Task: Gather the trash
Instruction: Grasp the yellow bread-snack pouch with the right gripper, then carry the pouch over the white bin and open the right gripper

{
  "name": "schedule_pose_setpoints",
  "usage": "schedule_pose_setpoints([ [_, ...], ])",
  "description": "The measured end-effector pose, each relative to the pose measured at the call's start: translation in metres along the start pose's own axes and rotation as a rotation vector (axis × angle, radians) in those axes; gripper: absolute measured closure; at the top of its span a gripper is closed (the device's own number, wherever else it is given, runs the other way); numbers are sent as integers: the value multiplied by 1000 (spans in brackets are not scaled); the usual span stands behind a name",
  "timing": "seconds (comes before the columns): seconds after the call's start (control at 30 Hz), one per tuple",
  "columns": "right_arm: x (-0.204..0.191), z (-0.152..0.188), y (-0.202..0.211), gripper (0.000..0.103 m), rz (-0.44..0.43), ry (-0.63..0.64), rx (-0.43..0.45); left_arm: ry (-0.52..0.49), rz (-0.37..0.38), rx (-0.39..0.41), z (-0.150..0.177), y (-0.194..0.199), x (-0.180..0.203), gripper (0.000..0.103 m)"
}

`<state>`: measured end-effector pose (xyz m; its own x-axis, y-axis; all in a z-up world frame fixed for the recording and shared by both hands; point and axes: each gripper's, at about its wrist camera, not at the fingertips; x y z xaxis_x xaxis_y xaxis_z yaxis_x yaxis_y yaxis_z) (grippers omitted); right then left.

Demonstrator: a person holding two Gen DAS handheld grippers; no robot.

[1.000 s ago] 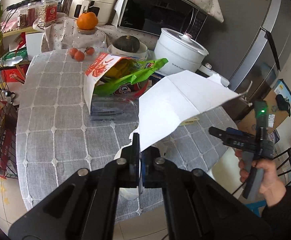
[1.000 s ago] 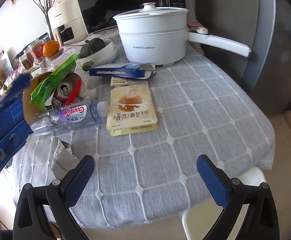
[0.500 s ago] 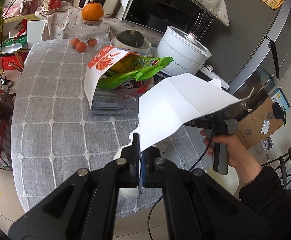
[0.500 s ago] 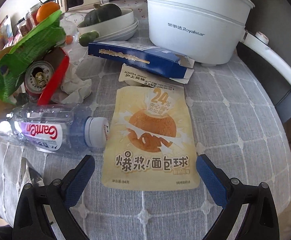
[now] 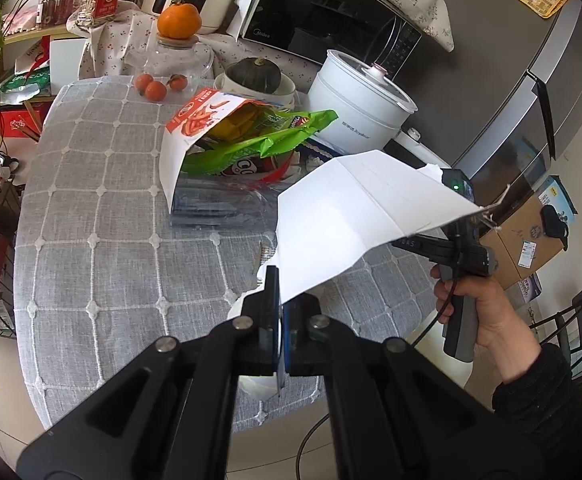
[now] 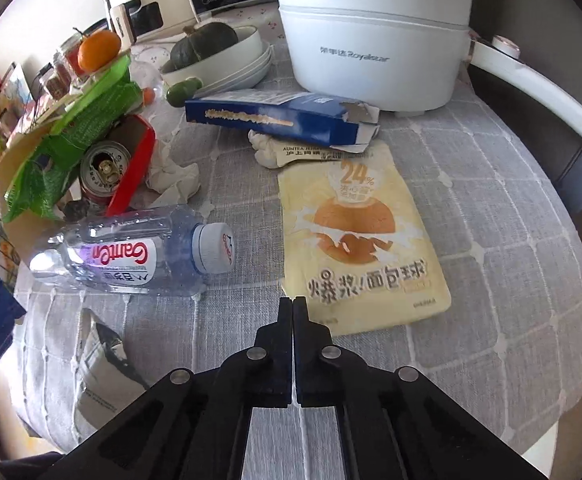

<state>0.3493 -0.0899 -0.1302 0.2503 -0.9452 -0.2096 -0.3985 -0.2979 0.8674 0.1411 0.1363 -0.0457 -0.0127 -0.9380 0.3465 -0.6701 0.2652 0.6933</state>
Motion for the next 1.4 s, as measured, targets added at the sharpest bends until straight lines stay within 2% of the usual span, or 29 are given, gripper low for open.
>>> schedule_pose_setpoints([
  [0.17,13,10,40,102,32,-3,20,2,27,10,3,4,6,101],
  [0.23,16,14,49,97,55,18,20,13,41,9,3,5,7,101],
  [0.27,16,16,51,83,61,18,16,15,45,9,3,5,8,101],
  [0.3,15,16,50,52,64,15,11,15,46,9,2,4,10,101],
  [0.37,11,19,50,18,80,10,40,11,43,8,1,3,11,101],
  [0.43,3,19,43,19,94,36,64,13,41,7,0,1,11,101],
  [0.6,-13,-2,-1,20,131,61,31,17,32,-4,-2,-5,8,101],
  [0.67,-12,-6,-22,20,140,44,-1,19,31,-10,-2,-7,7,101],
  [0.77,-2,-8,-44,25,165,-7,-28,20,29,-15,-3,-9,6,101],
  [0.8,-1,-8,-43,35,174,-10,14,19,29,-16,-3,-9,6,101],
  [0.83,1,-8,-42,38,176,-21,33,18,28,-16,-3,-9,6,101],
  [0.9,5,-11,-39,62,112,-39,44,16,24,-18,-3,-9,6,101],
  [0.93,6,-13,-38,81,92,-46,34,18,24,-19,-3,-9,6,101],
  [1.0,10,-15,-34,89,86,-67,11,20,22,-22,-2,-10,6,101],
  [1.1,18,-11,-20,94,88,-90,20,18,25,-22,-1,-10,7,101],
  [1.23,32,-1,16,94,58,-120,50,-2,31,-15,2,-6,13,101],
  [1.4,48,29,73,95,36,-126,93,-22,53,-15,7,-4,23,101],
])
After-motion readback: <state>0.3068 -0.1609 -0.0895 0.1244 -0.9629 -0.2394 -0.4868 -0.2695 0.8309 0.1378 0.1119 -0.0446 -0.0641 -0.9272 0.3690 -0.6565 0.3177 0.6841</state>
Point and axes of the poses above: each gripper's, at about its wrist camera, not at the fingertips, and y roughly against the way its jaws point, x to its right, z to its underside, and after that the axes turned 5 degrees about -y, right-handed
